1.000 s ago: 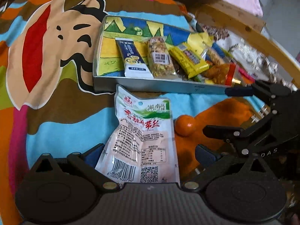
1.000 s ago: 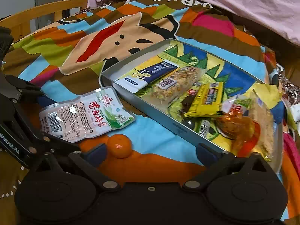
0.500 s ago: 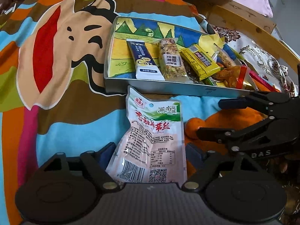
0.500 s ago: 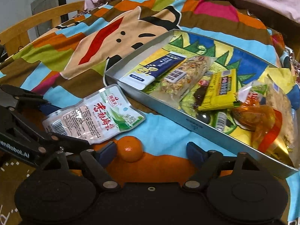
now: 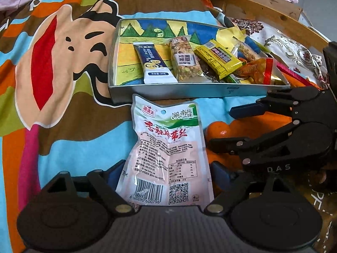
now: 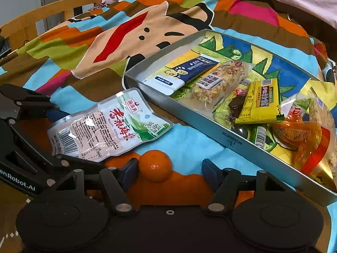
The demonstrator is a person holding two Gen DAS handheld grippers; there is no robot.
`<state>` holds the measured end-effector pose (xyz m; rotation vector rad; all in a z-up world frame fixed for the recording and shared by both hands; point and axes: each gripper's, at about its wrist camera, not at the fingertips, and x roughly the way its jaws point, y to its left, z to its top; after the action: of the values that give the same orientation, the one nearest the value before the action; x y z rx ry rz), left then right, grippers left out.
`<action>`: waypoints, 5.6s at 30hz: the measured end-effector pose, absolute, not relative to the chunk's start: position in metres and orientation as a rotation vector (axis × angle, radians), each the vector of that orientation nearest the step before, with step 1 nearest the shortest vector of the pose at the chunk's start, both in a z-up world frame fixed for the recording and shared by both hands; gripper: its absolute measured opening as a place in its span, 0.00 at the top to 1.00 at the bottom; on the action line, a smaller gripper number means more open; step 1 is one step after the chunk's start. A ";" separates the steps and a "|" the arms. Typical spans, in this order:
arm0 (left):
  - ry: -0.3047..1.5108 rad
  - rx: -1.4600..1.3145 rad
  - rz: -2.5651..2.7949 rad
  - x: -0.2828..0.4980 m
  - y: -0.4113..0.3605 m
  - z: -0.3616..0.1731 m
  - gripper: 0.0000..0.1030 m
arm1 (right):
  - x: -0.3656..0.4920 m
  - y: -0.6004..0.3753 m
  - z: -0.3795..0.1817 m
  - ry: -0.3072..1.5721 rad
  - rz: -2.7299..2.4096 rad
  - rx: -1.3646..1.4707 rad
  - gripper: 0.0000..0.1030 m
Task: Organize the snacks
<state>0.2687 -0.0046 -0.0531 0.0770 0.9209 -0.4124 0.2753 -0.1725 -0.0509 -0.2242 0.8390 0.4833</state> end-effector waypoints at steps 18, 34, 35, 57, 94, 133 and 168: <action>0.895 0.095 -0.403 0.262 -0.009 -0.041 0.44 | 0.267 -0.167 -0.044 0.886 0.462 -0.283 0.65; 0.939 0.125 -0.419 0.266 -0.012 -0.052 0.24 | 0.267 -0.175 -0.052 0.883 0.483 -0.271 0.64; 0.936 0.138 -0.415 0.266 -0.012 -0.054 0.24 | 0.267 -0.174 -0.053 0.879 0.483 -0.278 0.64; 0.888 -0.067 -0.430 0.263 0.004 -0.027 0.65 | 0.251 -0.166 -0.048 0.797 0.453 -0.393 0.65; 0.375 -0.225 -0.442 0.330 -0.025 0.002 0.65 | 0.304 -0.194 0.008 0.420 0.220 -0.290 0.65; 0.553 -0.231 -0.472 0.382 -0.024 -0.050 0.60 | 0.352 -0.170 -0.045 0.558 0.149 -0.299 0.65; 0.468 -0.259 -0.302 0.371 -0.002 -0.023 0.05 | 0.336 -0.184 -0.014 0.470 0.145 -0.209 0.22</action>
<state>0.3710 -0.0016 -0.0226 -0.2594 0.4683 -0.3024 0.3362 -0.1838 -0.0144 -0.2088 0.4699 0.1450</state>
